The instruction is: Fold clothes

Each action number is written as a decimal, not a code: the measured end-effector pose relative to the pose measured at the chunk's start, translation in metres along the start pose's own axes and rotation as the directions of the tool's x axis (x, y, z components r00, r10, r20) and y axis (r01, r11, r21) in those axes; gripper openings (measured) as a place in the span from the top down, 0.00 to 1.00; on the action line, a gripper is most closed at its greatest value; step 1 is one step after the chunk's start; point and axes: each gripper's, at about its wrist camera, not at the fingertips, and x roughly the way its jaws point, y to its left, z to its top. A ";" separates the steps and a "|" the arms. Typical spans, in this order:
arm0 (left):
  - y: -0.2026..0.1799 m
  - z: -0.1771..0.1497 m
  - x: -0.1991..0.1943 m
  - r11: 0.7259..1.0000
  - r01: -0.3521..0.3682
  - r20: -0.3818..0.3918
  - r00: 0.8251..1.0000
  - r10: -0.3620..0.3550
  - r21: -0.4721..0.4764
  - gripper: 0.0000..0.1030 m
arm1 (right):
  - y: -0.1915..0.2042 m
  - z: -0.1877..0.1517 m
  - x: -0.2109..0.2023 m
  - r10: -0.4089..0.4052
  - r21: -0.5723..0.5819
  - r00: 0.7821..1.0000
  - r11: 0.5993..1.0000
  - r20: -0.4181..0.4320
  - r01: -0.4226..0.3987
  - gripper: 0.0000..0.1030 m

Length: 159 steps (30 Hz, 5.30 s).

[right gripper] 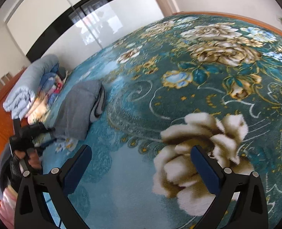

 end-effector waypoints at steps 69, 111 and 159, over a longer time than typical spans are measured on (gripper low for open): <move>-0.139 -0.191 -0.208 0.629 -0.181 0.314 0.943 -0.106 0.756 0.96 | -0.061 -0.007 -0.032 0.079 0.085 0.995 0.993 0.055 -0.084 0.00; -0.024 -0.184 -0.163 0.713 0.076 0.010 0.993 -0.116 0.697 0.79 | -0.056 0.075 -0.136 -0.371 -0.117 0.845 0.889 0.386 0.443 0.84; -0.034 -0.201 -0.203 0.737 0.384 -0.222 0.923 -0.314 0.557 0.90 | -0.204 -0.020 -0.212 -0.155 0.027 0.968 0.988 0.199 0.152 0.47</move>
